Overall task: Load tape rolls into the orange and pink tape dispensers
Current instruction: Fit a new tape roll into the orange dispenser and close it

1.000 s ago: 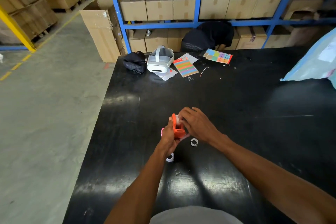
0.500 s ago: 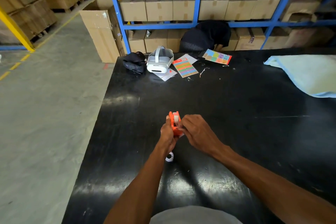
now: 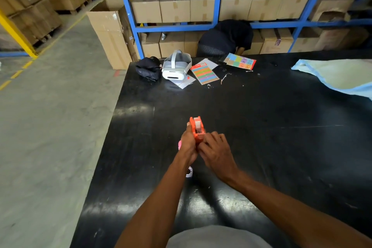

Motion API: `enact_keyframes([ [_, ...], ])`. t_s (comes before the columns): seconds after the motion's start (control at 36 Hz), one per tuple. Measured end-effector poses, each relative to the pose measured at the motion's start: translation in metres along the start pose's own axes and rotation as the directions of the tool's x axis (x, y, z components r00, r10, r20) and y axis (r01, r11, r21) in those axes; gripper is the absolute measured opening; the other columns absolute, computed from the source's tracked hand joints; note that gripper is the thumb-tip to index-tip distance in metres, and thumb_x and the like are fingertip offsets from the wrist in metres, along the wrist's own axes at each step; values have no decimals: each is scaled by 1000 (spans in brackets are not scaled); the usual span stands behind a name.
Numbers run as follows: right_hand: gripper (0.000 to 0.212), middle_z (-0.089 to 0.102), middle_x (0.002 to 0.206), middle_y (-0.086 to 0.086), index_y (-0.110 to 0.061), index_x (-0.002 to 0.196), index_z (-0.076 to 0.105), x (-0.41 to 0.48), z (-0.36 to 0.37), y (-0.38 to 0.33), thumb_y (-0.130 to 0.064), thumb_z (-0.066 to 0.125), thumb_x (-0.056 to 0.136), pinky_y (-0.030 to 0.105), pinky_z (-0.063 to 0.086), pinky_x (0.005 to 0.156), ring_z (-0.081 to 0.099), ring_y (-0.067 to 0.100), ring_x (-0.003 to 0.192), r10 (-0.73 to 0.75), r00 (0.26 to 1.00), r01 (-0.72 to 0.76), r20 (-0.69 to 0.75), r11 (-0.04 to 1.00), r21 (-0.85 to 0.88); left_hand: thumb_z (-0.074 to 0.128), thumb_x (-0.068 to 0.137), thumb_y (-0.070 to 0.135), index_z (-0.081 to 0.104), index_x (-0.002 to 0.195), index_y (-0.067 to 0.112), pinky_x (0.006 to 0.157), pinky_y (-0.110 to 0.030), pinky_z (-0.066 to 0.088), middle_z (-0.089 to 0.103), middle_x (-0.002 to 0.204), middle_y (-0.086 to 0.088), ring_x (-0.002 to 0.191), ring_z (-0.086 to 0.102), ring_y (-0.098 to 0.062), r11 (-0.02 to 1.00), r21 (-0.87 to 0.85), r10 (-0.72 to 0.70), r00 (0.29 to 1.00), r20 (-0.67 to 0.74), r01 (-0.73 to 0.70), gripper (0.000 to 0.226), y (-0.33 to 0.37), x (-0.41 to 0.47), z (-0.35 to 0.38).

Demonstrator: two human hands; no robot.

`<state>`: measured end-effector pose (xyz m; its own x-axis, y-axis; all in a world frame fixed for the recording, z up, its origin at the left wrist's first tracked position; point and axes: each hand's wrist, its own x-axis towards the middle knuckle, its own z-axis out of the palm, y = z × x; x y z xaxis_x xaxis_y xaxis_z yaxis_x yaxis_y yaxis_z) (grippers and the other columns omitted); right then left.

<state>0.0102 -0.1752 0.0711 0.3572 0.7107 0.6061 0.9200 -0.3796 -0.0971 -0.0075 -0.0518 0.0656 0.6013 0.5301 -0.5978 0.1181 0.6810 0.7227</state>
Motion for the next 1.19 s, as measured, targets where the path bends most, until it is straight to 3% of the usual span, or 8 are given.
enact_keyframes([
  [0.17, 5, 57, 83, -1, -18, 84, 71, -9, -14, 10, -17, 76, 86, 35, 37, 69, 52, 18, 75, 173, 983, -157, -54, 962, 221, 37, 108, 39, 69, 98, 11, 60, -31, 61, 76, 84, -5, 78, 68, -21, 999, 22, 26, 996, 87, -28, 44, 8, -1, -9],
  [0.28, 4, 65, 87, -7, -21, 89, 71, 7, -18, 27, -17, 72, 90, 28, 50, 73, 64, 11, 77, 530, 831, -537, 170, 684, 494, 31, 109, 42, 70, 101, 10, 74, -35, 61, 72, 96, -13, 89, 67, -25, 994, 105, 15, 984, 175, -34, 51, 3, -4, -8],
  [0.39, 9, 77, 80, -5, -22, 93, 74, 19, -15, 39, -26, 66, 95, 24, 53, 69, 73, 9, 67, 463, 696, -718, 548, 442, 538, 32, 107, 48, 71, 115, 8, 99, -45, 52, 73, 112, -20, 106, 68, -32, 978, 202, 21, 982, 189, -59, 56, -5, -3, -10],
  [0.58, 15, 79, 84, 10, -17, 103, 69, 17, -1, 34, -20, 76, 89, 29, 55, 55, 77, 26, 69, 461, 581, -800, 671, 170, 576, 42, 105, 48, 76, 106, 6, 83, -41, 60, 77, 100, -19, 86, 74, -29, 984, 177, -11, 987, 160, -18, 54, -16, 3, -19],
  [0.69, 27, 78, 83, 15, -11, 103, 65, 14, 6, 30, -18, 82, 83, 26, 54, 51, 76, 29, 68, 477, 524, -839, 705, 149, 523, 40, 107, 45, 73, 112, 1, 62, -28, 62, 76, 93, -19, 69, 75, -21, 965, 261, -10, 990, 140, -27, 55, -24, 12, -27],
  [0.92, 30, 75, 82, 17, 0, 105, 66, -3, 35, 42, -9, 83, 80, 20, 49, 44, 68, 11, 54, 540, 418, -907, 731, 199, 371, 39, 107, 10, 67, 114, 3, 67, -16, 52, 71, 94, -3, 83, 67, -10, 830, 528, 62, 970, 237, -182, 30, -28, 20, -53],
  [1.03, 23, 78, 83, 8, -15, 95, 71, -13, 58, 51, -18, 85, 77, 36, 63, 68, 74, 17, 71, 584, 390, -918, 712, 309, 249, 47, 104, 5, 68, 118, 6, 81, -28, 49, 67, 110, -11, 98, 62, -20, 763, 616, 111, 979, 170, -193, 26, -36, 40, -71],
  [1.19, 23, 78, 95, 10, -10, 103, 75, -15, 82, 51, -18, 81, 82, 35, 59, 84, 75, 22, 86, 568, 379, -904, 731, 395, 163, 52, 99, 0, 69, 123, 4, 56, -13, 52, 70, 109, -13, 90, 63, -23, 746, 651, 156, 987, 31, -138, 29, -38, 58, -87],
])
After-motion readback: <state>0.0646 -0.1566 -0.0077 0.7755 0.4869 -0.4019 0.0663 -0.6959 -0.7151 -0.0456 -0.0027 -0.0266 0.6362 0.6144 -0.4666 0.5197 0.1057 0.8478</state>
